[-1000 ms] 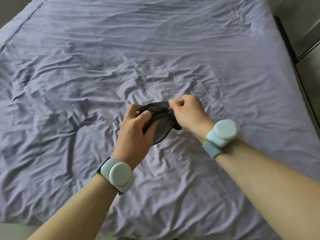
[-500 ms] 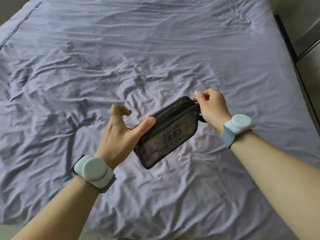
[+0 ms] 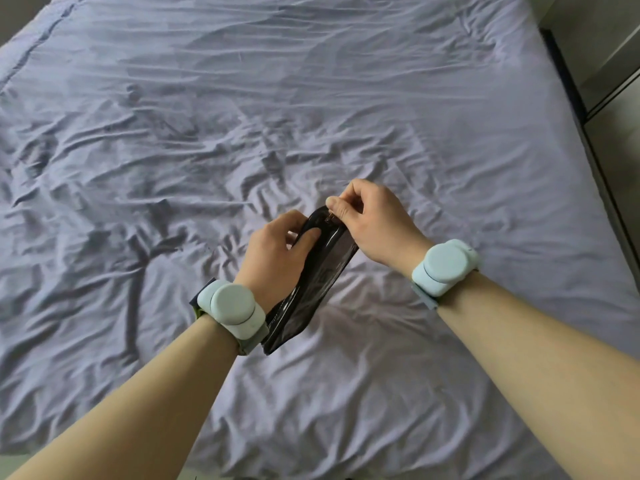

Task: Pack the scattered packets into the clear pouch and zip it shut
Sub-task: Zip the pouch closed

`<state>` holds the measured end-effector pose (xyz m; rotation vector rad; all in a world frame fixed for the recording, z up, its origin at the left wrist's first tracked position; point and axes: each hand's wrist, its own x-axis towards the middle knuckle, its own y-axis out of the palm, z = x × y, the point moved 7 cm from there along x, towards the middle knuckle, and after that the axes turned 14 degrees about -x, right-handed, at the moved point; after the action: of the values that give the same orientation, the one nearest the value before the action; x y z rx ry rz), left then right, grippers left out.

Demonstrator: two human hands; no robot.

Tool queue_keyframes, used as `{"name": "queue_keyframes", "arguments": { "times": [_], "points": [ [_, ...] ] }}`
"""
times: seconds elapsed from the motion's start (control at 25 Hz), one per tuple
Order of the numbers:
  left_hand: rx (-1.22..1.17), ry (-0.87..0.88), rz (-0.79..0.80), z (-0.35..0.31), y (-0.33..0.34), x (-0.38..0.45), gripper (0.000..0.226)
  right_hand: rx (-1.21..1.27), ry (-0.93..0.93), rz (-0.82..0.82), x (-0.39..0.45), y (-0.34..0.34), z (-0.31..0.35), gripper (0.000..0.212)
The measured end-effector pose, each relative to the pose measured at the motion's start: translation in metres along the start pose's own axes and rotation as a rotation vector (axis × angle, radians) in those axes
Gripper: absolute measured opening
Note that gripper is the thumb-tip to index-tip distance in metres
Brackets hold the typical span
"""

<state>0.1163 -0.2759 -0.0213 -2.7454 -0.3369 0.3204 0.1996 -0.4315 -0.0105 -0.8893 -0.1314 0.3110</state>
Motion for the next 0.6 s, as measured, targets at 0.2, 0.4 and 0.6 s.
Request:
{"name": "queue_keyframes", "arguments": {
  "times": [0.2, 0.4, 0.6],
  "points": [
    [-0.028, 0.040, -0.073, 0.003, 0.001, -0.003, 0.008, 0.075, 0.160, 0.095, 0.007, 0.010, -0.015, 0.028],
    [-0.150, 0.016, -0.141, 0.010, -0.007, -0.006, 0.008, 0.192, 0.183, 0.280, 0.008, 0.017, -0.021, 0.031],
    [-0.252, -0.024, -0.143, 0.008, -0.007, -0.010, 0.008, -0.008, 0.103, 0.156, 0.006, 0.011, -0.021, 0.029]
  ]
}}
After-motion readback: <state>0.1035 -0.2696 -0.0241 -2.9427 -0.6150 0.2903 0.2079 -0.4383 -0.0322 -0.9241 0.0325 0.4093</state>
